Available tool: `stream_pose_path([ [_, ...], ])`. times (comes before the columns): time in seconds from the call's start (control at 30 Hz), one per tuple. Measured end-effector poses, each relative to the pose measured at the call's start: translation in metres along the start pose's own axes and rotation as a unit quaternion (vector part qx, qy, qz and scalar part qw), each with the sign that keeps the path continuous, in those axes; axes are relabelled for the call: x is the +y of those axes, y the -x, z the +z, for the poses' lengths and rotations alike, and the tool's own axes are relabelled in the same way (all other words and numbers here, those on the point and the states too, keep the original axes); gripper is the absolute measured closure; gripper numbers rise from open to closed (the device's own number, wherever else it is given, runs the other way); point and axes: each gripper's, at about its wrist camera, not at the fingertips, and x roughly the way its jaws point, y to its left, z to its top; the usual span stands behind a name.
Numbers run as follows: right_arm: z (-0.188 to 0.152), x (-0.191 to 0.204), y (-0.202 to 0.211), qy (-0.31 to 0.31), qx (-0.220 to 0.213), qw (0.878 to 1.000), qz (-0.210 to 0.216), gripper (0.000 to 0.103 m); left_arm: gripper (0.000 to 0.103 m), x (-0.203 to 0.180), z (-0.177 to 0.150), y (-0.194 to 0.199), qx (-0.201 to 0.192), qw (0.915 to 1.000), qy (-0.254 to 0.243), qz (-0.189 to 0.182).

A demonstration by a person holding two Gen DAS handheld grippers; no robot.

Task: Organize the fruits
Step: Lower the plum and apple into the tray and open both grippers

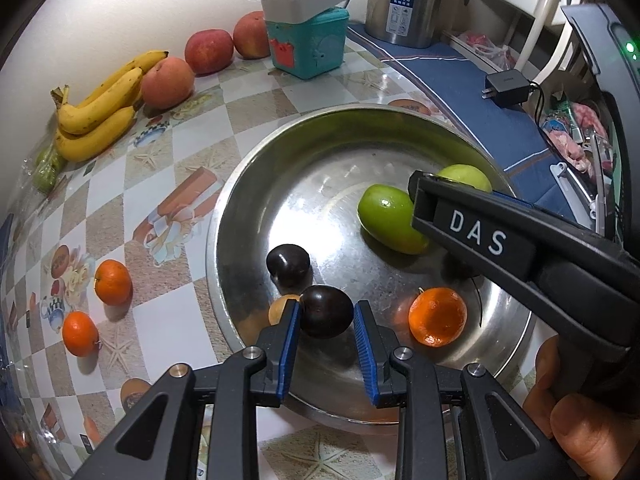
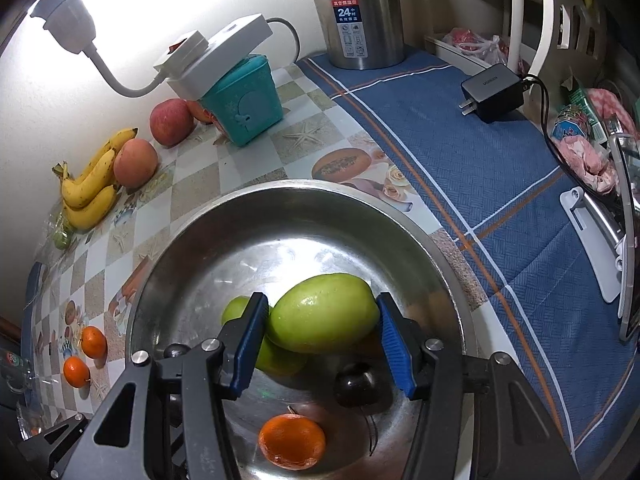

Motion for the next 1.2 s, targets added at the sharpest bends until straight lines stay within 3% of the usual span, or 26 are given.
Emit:
stream_pose_path([
  [0.4, 0.001, -0.001, 0.0, -0.003, 0.005, 1.0, 0.0, 0.046, 0.071, -0.001, -0.001, -0.001, 0.005, 1.0, -0.001, -0.002],
  [0.5, 0.003, 0.0, 0.003, -0.001, 0.002, 1.0, 0.002, 0.045, 0.065, -0.001, -0.001, -0.001, 0.004, 1.0, 0.002, 0.0],
  [0.9, 0.006, 0.006, 0.018, 0.009, -0.012, 1.0, 0.005, 0.041, 0.058, 0.003, 0.004, 0.014, -0.005, 0.9998, 0.011, -0.014],
  [1.2, 0.004, 0.012, 0.032, 0.018, -0.009, 1.0, -0.005, 0.041, 0.053, 0.034, 0.011, 0.032, -0.011, 0.9973, 0.072, -0.007],
])
